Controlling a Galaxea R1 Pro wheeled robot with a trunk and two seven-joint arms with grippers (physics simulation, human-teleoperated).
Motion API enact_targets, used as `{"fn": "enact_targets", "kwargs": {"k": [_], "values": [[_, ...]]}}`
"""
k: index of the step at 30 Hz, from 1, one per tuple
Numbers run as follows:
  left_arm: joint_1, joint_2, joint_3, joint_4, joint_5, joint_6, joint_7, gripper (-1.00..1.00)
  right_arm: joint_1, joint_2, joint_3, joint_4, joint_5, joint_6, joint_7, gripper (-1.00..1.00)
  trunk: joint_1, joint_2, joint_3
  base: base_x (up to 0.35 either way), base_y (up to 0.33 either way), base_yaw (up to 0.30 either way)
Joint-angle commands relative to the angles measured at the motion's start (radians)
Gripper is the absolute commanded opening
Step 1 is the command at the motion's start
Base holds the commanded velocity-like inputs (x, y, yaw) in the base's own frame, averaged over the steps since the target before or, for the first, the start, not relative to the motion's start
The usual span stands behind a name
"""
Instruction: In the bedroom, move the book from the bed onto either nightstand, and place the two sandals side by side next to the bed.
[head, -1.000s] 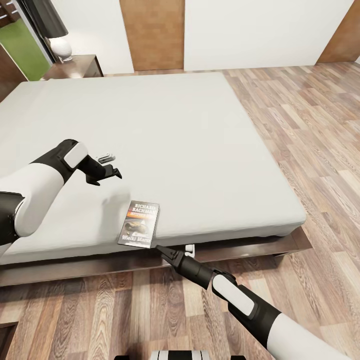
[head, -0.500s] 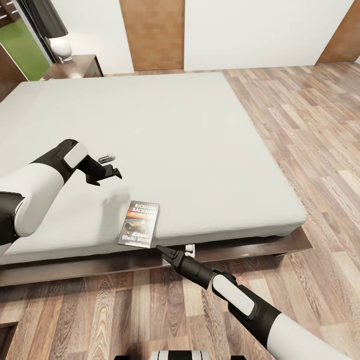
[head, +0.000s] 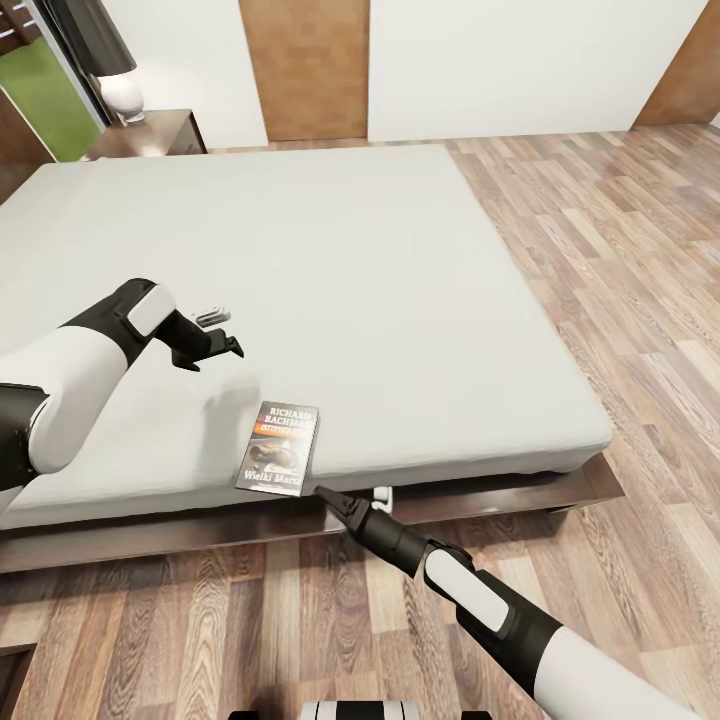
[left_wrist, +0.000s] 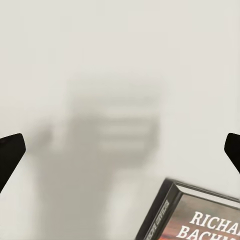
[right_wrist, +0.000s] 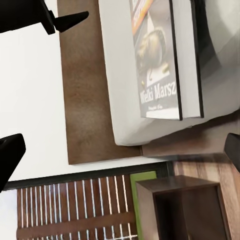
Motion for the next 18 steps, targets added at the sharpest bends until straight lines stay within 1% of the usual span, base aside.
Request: {"fn": "enact_targets", "kwargs": {"k": [1, 18], "values": [[0.000, 0.001, -0.003, -0.002, 0.011, 0.004, 0.010, 1.00, -0.001, -0.001, 0.003, 0.000, -0.011, 0.001, 0.002, 1.00, 0.000, 0.000, -0.001, 0.000, 0.000, 0.000], [0.000, 0.007, -0.003, -0.002, 0.011, 0.004, 0.010, 1.00, -0.001, -0.001, 0.002, 0.018, -0.011, -0.015, 0.000, 1.00, 0.000, 0.000, -0.001, 0.000, 0.000, 0.000]]}}
